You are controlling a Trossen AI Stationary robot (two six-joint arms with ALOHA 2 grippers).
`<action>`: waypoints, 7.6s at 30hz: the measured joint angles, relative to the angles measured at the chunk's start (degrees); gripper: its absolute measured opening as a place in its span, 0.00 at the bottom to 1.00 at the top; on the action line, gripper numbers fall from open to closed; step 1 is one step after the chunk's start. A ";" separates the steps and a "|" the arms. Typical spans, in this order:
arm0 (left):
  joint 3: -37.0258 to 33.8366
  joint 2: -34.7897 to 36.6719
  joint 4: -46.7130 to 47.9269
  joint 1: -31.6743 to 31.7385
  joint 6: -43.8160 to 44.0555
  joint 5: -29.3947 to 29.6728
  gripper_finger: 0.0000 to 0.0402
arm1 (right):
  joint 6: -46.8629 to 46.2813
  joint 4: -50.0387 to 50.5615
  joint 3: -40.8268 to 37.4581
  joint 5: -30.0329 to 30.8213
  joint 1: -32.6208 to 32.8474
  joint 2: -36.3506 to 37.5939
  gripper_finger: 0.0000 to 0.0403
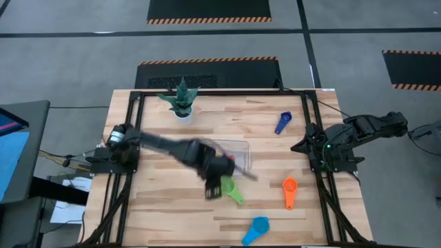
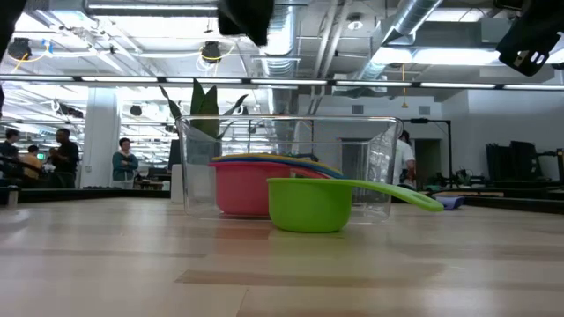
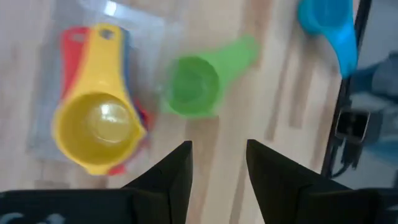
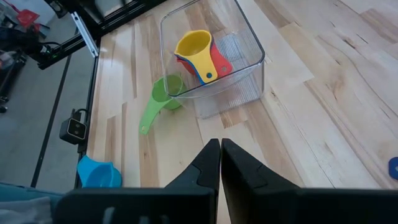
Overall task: Nest measuring cups in basket
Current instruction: Stack the green measuring cup into the yellow measuring cup
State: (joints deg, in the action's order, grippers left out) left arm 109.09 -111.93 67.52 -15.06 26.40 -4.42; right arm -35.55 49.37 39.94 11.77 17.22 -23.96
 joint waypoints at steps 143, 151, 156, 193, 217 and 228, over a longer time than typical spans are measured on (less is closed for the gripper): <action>2.73 -23.37 -10.55 -6.68 -8.23 17.67 0.28 | -0.04 3.76 0.00 -0.15 0.00 0.00 0.10; 5.90 -23.33 -4.88 -6.33 -7.81 18.82 0.02 | -0.04 3.74 0.00 -0.13 0.00 0.00 0.10; 6.73 -23.33 -3.65 -6.30 -7.53 19.06 0.01 | -0.04 3.75 0.00 -0.15 0.01 -0.02 0.10; 14.59 -10.96 9.30 10.80 -6.01 13.91 0.00 | -0.04 3.54 0.00 0.24 0.00 -0.11 0.10; -1.42 -11.03 0.97 9.15 -3.22 15.15 0.00 | -0.09 3.30 0.00 0.11 0.00 -0.13 0.10; -1.44 -11.03 0.70 11.74 -6.86 12.08 0.01 | -0.09 3.30 0.00 0.08 0.00 -0.13 0.10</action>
State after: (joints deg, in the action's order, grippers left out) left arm 107.66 -122.96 68.23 -3.32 19.54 7.66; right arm -35.64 52.66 39.94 11.85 17.21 -24.10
